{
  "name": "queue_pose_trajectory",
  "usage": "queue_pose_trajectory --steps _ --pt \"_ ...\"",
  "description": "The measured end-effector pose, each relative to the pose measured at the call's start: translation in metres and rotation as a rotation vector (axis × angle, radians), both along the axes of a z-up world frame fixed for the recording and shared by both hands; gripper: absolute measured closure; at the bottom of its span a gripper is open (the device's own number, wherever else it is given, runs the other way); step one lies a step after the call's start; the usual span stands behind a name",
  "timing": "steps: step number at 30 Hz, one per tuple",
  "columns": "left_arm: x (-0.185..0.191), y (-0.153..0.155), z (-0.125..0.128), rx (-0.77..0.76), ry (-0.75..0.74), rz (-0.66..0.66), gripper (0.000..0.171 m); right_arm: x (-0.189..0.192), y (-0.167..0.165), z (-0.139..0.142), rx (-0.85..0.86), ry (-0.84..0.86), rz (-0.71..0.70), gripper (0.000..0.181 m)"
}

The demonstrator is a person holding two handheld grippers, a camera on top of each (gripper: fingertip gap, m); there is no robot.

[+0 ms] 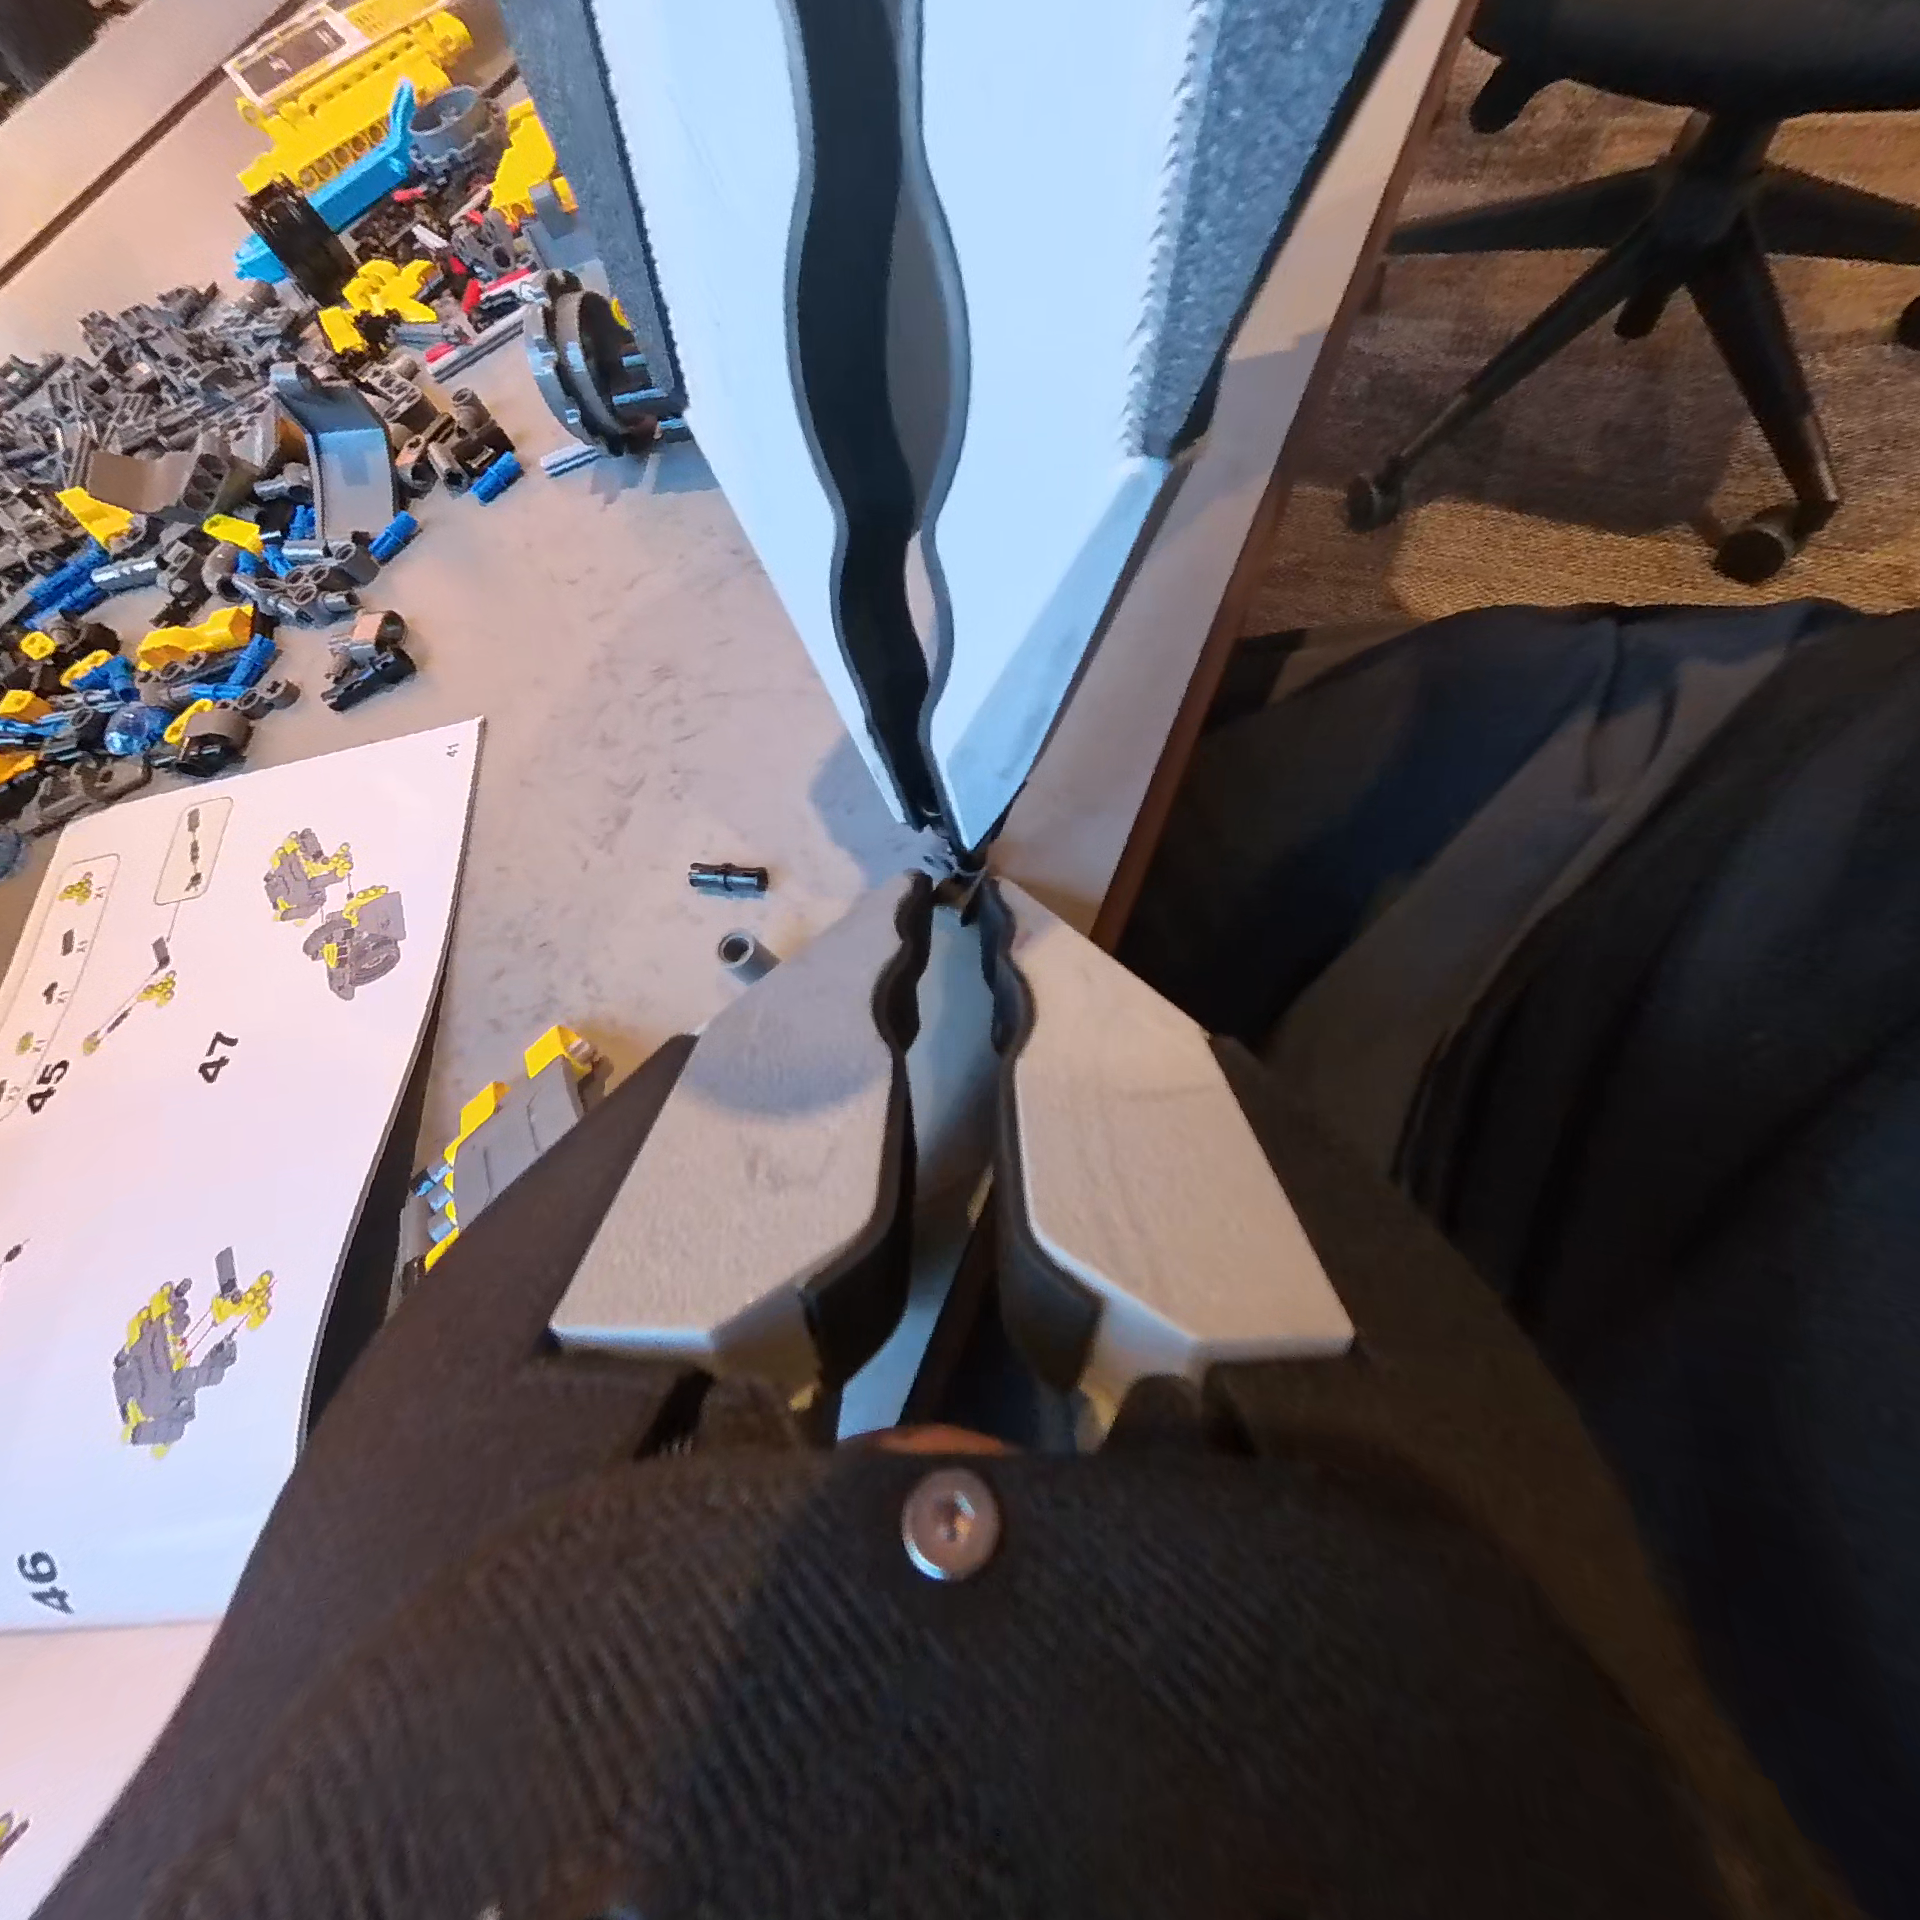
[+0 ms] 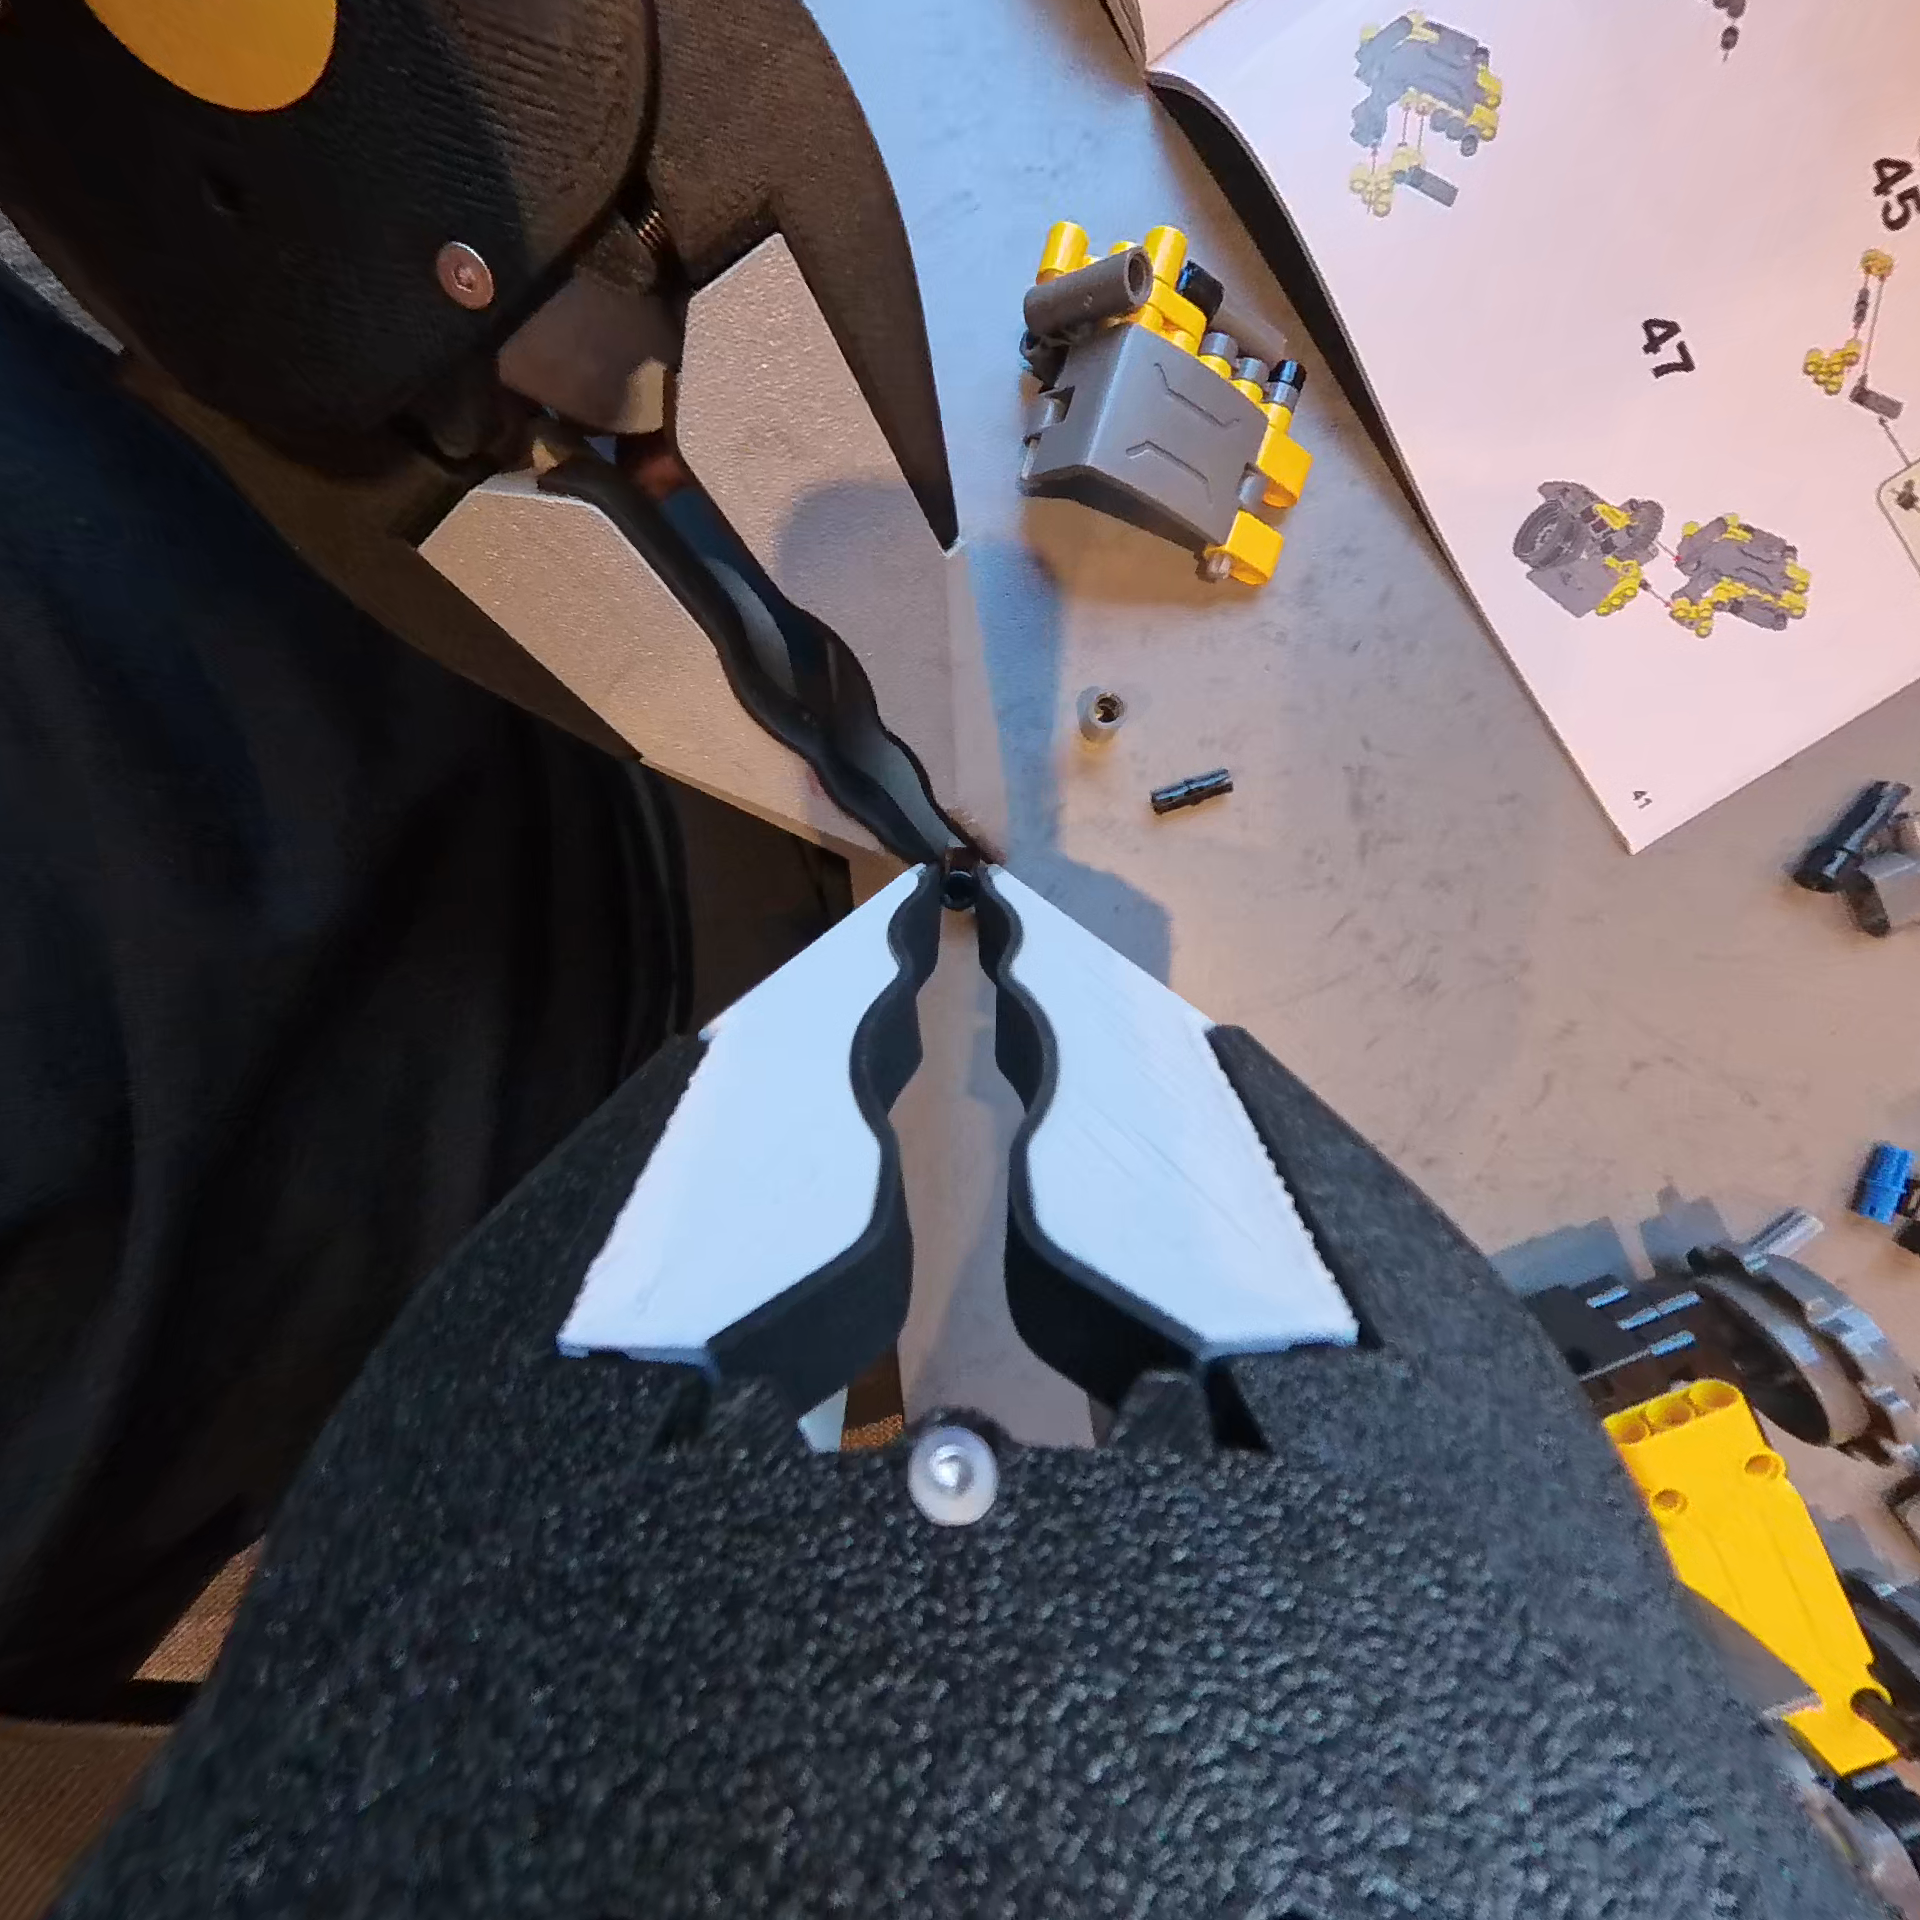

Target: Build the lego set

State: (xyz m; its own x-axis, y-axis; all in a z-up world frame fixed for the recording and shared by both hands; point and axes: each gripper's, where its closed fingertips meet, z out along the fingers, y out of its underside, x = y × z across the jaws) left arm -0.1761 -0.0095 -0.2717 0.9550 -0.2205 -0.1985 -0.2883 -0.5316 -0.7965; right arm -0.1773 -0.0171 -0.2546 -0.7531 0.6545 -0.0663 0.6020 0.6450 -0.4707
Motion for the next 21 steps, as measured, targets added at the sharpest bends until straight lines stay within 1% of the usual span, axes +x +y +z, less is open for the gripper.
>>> queue_pose_trajectory --steps 3,6,8,10,15,21 --pt "0.0001 0.0 0.0 0.002 0.003 -0.003 0.164 0.0016 0.0022 -0.0004 -0.016 -0.024 -0.005 0.175" --pt "0.0002 0.0 -0.0001 0.003 0.006 -0.008 0.164 0.001 0.0039 -0.0008 -0.098 -0.06 -0.045 0.175" --pt "0.0003 0.0 -0.0001 0.003 0.005 -0.009 0.164 0.0005 0.0038 -0.001 -0.122 -0.048 -0.053 0.176" --pt "0.0004 0.0001 -0.0001 0.003 0.006 -0.009 0.164 0.0002 0.0029 -0.001 -0.1 -0.011 -0.04 0.175" --pt "0.0004 0.0002 -0.0001 0.004 0.009 -0.009 0.164 0.002 0.0013 -0.001 0.038 0.117 0.028 0.176" --pt "0.0006 0.0003 -0.0001 0.007 0.014 -0.012 0.164 0.0054 0.0032 -0.0024 0.101 0.196 0.059 0.176"
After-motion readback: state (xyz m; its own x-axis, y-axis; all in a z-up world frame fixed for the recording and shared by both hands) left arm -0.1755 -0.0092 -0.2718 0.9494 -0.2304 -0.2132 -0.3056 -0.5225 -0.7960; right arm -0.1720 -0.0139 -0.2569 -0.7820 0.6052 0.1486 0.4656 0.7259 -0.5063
